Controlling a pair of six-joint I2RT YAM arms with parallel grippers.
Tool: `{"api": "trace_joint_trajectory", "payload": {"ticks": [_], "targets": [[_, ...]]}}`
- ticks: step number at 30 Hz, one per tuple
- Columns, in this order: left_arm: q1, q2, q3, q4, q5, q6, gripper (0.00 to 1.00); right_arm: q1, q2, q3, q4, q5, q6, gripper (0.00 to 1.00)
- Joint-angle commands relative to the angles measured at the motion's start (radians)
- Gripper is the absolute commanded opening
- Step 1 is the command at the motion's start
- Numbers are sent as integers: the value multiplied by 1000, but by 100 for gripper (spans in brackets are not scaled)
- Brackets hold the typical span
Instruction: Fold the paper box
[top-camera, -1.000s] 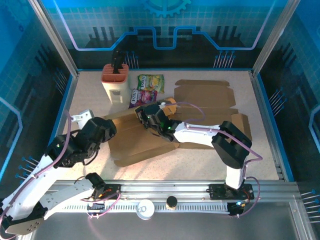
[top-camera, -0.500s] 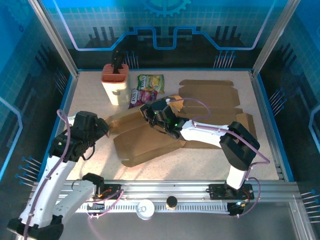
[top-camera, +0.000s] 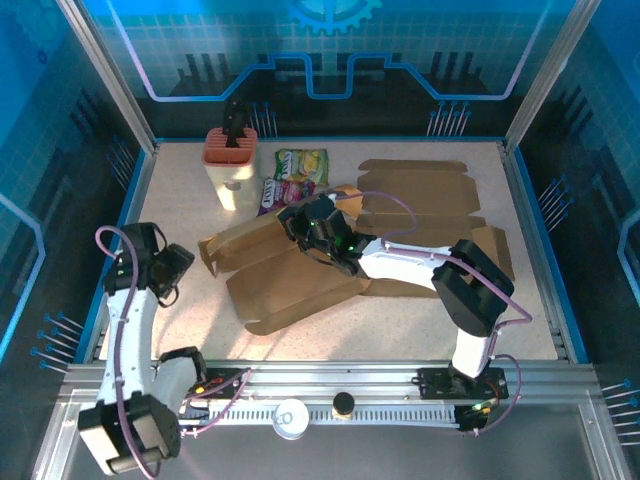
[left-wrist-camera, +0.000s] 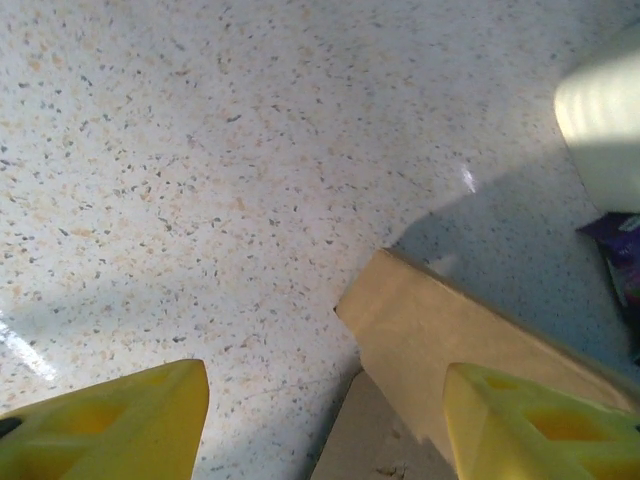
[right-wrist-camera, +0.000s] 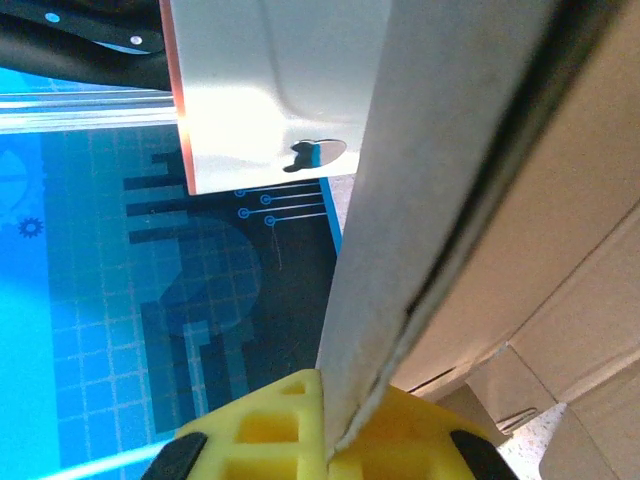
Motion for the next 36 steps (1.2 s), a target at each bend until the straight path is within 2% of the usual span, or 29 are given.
{"api": "trace_joint_trajectory", "payload": {"ticks": [1,6,13,16,23,28,36], "targets": [[47,43,-15,115,101,37,53,-17,22,-2,27,-6,-55,0],[47,68,-91,272,111,29,46,-34,41,-15,60,-35,-42,0],[34,18,-243,505,167,61,46,-64,53,10,31,-103,-46,0],[-10,27,-267,566,171,97,46,-77,60,33,-2,-141,-51,0],[-177,43,-291,631,115,186,49,-109,102,113,-62,-253,-69,0],[-227,-19,-318,633,99,201,53,-140,114,150,-103,-331,-92,0],[-319,-9,-341,721,130,227,55,-175,120,195,-161,-425,-125,0]]}}
